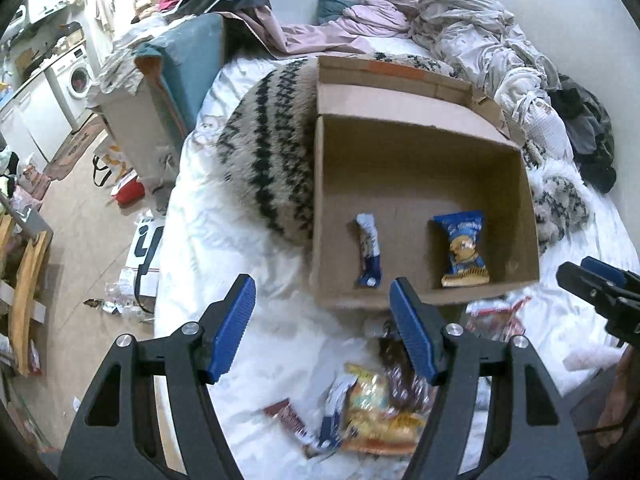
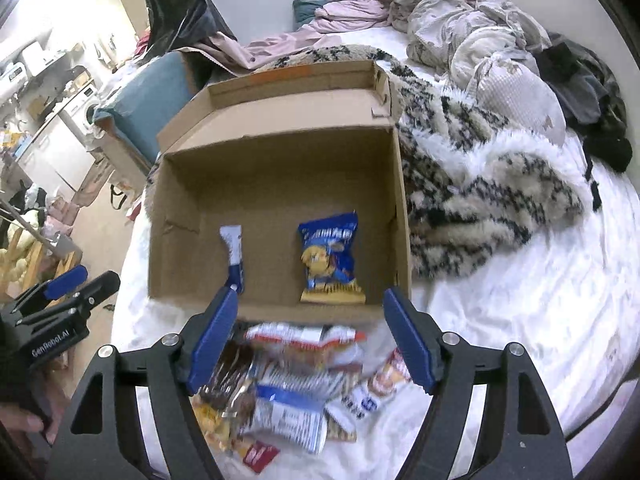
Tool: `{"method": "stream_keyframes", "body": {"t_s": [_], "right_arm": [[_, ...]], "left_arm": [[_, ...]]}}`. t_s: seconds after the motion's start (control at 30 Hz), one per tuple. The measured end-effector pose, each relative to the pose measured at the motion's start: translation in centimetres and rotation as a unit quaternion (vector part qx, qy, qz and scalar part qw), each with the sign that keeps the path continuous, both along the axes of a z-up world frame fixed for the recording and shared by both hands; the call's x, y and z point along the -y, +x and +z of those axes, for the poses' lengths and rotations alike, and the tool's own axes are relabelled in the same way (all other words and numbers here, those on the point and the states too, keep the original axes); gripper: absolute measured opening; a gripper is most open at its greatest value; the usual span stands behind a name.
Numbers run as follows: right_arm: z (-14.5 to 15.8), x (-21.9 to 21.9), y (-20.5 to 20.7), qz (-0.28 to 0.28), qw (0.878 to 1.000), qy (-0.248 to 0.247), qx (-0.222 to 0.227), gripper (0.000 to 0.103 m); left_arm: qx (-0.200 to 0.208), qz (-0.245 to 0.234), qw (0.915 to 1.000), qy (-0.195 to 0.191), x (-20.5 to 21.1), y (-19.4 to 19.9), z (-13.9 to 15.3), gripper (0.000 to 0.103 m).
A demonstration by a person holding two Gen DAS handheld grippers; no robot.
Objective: Organize snacks
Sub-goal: 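Withdraw both tools and grasp the brown chocolate bar with the left tool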
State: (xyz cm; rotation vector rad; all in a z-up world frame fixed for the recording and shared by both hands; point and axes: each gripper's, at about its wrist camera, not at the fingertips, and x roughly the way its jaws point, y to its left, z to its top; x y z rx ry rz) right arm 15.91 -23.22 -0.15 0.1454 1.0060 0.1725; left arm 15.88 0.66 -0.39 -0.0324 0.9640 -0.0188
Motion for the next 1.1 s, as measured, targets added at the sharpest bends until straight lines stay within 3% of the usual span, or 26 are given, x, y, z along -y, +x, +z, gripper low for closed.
{"method": "stream_keyframes", "body": {"t_s": [0.27, 0.5, 0.77, 0.9, 1.1], "right_arm": [[-1.1, -0.3, -4.1, 0.006, 1.000, 0.019, -0.013, 0.078], [-3.7, -0.1, -6.3, 0.005, 0.998, 0.051, -0.045, 0.078], [-4.8, 0.4, -6.5, -0.002, 0.995, 0.079, -0.062, 0.078], [-5.1, 0.4, -6.1, -0.007, 0.994, 0.081, -0.067, 0.078], [-5.6, 0.9, -6.0, -0.013, 0.991, 0.107, -0.082, 0.078]], "left_arm": [[-0.024, 0.015, 0.9995, -0.017, -1.7, -3.9, -1.2, 0.067], [-0.044, 0.023, 0.9986, -0.017, -1.7, -6.6, -2.8, 0.067], [-0.038, 0.021, 0.9988, 0.025, -1.1, -6.9, -3.5, 0.067], [-0.052, 0.023, 0.9983, 0.008, -1.6, -6.8, -4.3, 0.067], [-0.105, 0.064, 0.9921, -0.025, -4.0, -6.6, -6.7, 0.067]]}}
